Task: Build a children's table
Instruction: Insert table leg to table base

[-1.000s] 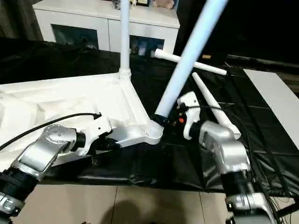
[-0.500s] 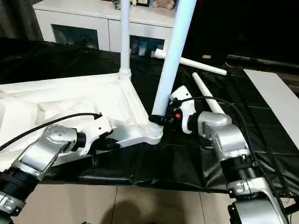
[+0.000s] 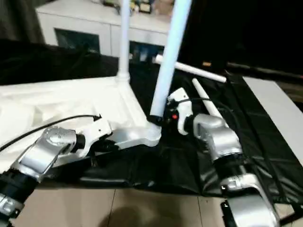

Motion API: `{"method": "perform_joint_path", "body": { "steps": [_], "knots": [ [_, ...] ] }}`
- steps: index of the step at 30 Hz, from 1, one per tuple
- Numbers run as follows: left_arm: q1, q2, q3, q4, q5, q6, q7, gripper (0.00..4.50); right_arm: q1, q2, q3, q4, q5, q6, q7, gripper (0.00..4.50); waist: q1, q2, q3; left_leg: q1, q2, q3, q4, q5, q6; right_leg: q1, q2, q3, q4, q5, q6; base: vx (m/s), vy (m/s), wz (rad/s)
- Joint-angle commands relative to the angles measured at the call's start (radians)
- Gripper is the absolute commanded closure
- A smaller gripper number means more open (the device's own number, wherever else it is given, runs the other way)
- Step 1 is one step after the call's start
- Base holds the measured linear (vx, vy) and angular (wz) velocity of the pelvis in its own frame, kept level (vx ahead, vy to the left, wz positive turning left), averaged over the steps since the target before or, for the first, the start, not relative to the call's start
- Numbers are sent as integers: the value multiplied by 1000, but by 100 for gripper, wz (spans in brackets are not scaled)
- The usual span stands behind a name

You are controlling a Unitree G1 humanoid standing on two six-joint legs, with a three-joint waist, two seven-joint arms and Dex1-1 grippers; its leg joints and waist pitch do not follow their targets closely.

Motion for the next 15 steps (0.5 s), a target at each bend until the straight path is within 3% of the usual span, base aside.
{"method": "perform_joint_path", "body": {
  "steps": [1, 2, 3, 4, 7, 15],
  "knots": [
    [-45, -14, 17, -73, -12, -57, -5, 450, 80, -3, 40, 152, -81, 54, -79, 270, -2, 18, -44, -31, 22, -8, -88, -278, -36, 39, -72, 57, -130, -507, -43, 46, 21, -30],
    [-44, -14, 17, -75, -13, -57, -5, 450, 83, -2, 40, 153, -85, 44, -84, 270, -2, 22, -42, -25, 23, -6, -92, -292, -35, 35, -66, 58, -128, -455, -65, 0, 0, 0],
    [-44, -14, 17, -75, -14, -57, -4, 450, 85, -1, 40, 156, -88, 35, -88, 270, -4, 22, -36, -8, 23, 0, -92, -340, -27, 20, -64, 61, -134, -436, -96, 0, 0, 0],
    [-42, -14, 16, -77, -16, -56, -6, 450, 88, 4, 34, 154, -85, 23, -93, 270, -7, 21, -32, -3, 20, 3, -90, -377, -20, 18, -64, 59, -139, -484, -98, 0, 0, 0],
    [-40, -13, 10, -82, -22, -54, -19, 450, 93, 15, 21, 145, -77, 0, -96, 270, -13, 25, -35, -11, 23, -3, -95, -402, -21, 29, -68, 56, -144, -509, -83, 0, 0, 0],
    [-51, -13, -5, -64, 21, -87, 13, 450, 72, 16, 22, 145, -76, -17, -92, 270, -16, 27, -29, 2, 25, 0, -102, -443, -13, 23, -69, 59, -153, -492, -93, 0, 0, 0]
  ]
}}
